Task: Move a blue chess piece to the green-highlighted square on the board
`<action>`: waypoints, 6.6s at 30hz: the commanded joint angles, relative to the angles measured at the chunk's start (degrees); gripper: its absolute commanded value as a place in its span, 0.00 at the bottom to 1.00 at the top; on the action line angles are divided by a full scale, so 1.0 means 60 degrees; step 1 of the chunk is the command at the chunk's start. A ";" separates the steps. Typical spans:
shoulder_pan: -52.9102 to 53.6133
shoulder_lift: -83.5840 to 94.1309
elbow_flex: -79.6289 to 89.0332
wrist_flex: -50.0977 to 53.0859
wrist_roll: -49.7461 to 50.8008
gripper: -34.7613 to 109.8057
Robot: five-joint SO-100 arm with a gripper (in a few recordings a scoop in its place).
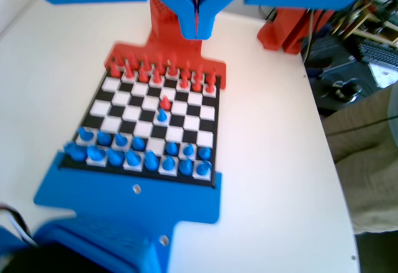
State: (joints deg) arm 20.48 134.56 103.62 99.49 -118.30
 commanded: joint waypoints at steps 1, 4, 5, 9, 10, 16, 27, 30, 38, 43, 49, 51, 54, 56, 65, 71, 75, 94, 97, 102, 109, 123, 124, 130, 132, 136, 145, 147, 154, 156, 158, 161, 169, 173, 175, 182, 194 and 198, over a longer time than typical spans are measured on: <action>0.1143 -0.0161 0.0132 -0.0190 -0.1172 0.25; 0.1846 -0.0161 0.1128 -0.0864 -0.1831 0.25; 0.2021 -0.0176 0.1538 -0.1245 -0.1934 0.25; 0.2402 -0.0527 0.3223 -0.3003 -0.2109 0.25; 0.2461 -0.0645 0.3574 -0.3428 -0.2095 0.25; 0.2520 -0.1831 0.4321 -0.4658 -0.1860 0.25; 0.2051 -0.2856 0.5728 -0.6899 -0.1260 0.28; 0.1875 -0.2856 0.6167 -0.7339 -0.1245 0.29; 0.1802 -0.2666 0.7031 -0.7866 -0.1538 0.29; 0.1875 -0.2681 0.7632 -0.8540 -0.1875 0.29; 0.1787 -0.2710 0.7983 -0.8877 -0.1934 0.29; 0.1714 -0.2725 0.8013 -0.8936 -0.1875 0.29; 0.1626 -0.2783 0.8071 -0.9067 -0.1831 0.29; 0.1567 -0.2783 0.8145 -0.9199 -0.1816 0.29; 0.1479 -0.2798 0.8555 -0.9668 -0.1904 0.29; 0.1348 -0.2915 0.8657 -0.9888 -0.1787 0.29; 0.1333 -0.3091 0.8774 -1.0254 -0.1787 0.29; 0.1406 -0.3354 0.9199 -1.1235 -0.1860 0.29; 0.1406 -0.3428 0.9155 -1.1235 -0.1831 0.29; 0.1421 -0.3530 0.9111 -1.1265 -0.1787 0.29; 0.1670 -0.3530 0.9199 -1.1455 -0.2446 0.28; 0.1743 -0.3530 0.9419 -1.1689 -0.2432 0.28; 0.1714 -0.3530 0.9492 -1.1777 -0.2388 0.28; 0.1626 -0.3530 0.9756 -1.2188 -0.2314 0.28; 0.1611 -0.3530 0.9785 -1.2231 -0.2329 0.28; 0.1567 -0.3530 0.9814 -1.2275 -0.2358 0.25; 0.1523 -0.3560 0.9829 -1.2334 -0.2344 0.25; 0.1479 -0.3560 0.9756 -1.2246 -0.2285 0.25; 0.1274 -0.3560 0.8628 -1.0532 -0.1860 0.25; 0.1260 -0.3545 0.8291 -1.0137 -0.1802 0.25; 0.1260 -0.3530 0.7939 -0.9697 -0.1787 0.25; 0.1274 -0.3530 0.7324 -0.9038 -0.1758 0.25; 0.0923 -0.3545 0.5522 -0.7485 -0.1069 0.25; 0.0557 -0.3545 0.4893 -0.7163 -0.0366 0.25; 0.0322 -0.3560 0.4746 -0.7251 0.0073 0.25; -0.0527 -0.4014 0.4731 -0.8438 0.1362 0.25; -0.1465 -0.4453 0.6401 -1.0635 0.1919 0.25; -0.1479 -0.4453 0.7002 -1.1133 0.1714 0.25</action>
State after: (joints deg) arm 11.07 106.52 144.93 34.45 -106.61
